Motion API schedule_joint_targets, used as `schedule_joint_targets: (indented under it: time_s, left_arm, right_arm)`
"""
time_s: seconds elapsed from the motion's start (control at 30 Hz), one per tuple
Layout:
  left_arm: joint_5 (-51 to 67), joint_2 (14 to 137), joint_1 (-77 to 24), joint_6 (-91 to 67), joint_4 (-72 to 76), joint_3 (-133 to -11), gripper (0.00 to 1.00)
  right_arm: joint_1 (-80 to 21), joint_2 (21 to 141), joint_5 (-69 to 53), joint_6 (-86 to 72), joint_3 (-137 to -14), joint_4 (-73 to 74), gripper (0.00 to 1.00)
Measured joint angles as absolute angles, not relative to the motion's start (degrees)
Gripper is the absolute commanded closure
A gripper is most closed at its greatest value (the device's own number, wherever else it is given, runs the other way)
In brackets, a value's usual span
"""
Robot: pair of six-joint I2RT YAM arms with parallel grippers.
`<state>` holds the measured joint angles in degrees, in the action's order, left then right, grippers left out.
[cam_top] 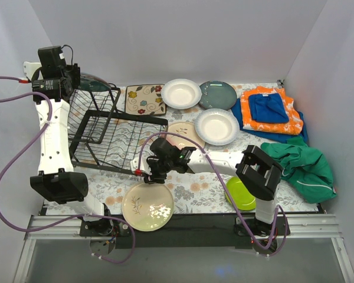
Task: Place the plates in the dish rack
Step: Move the dish rack
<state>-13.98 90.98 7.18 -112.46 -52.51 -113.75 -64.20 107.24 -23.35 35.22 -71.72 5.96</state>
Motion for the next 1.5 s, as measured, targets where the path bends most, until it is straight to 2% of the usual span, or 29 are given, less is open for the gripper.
schedule_joint_targets:
  time_s: [0.2,0.5,0.8,1.0,1.17,1.37,1.5]
  left_arm:
    - [-13.1,91.1,7.2,-112.5,-52.2,-113.8,1.00]
    - [-12.7,91.1,7.2,-112.4,-51.4,-113.0,1.00]
    - [-11.6,91.4,7.2,-112.9,-50.5,-113.3,0.73]
    - [-11.0,91.4,7.2,-113.4,-47.2,-113.3,0.64]
    - [-10.4,91.3,7.2,-113.8,-45.8,-113.3,0.49]
    - [-9.4,91.2,7.2,-113.9,-44.8,-113.1,0.48]
    - [-8.5,90.9,7.2,-113.9,-44.5,-112.4,0.51]
  right_arm:
    - [-62.9,107.2,-23.8,34.3,-73.5,6.3,0.37]
    - [-60.6,106.3,-24.8,32.9,-76.5,7.1,0.34]
    - [-60.1,104.3,-25.8,31.4,-76.5,8.0,0.32]
    - [-58.6,102.6,-26.0,30.3,-76.5,8.6,0.32]
    - [-57.8,101.6,-26.0,29.9,-76.5,9.0,0.32]
    - [-56.8,100.7,-26.4,29.1,-76.3,9.1,0.32]
    - [-56.1,100.2,-26.6,28.7,-75.9,9.2,0.31]
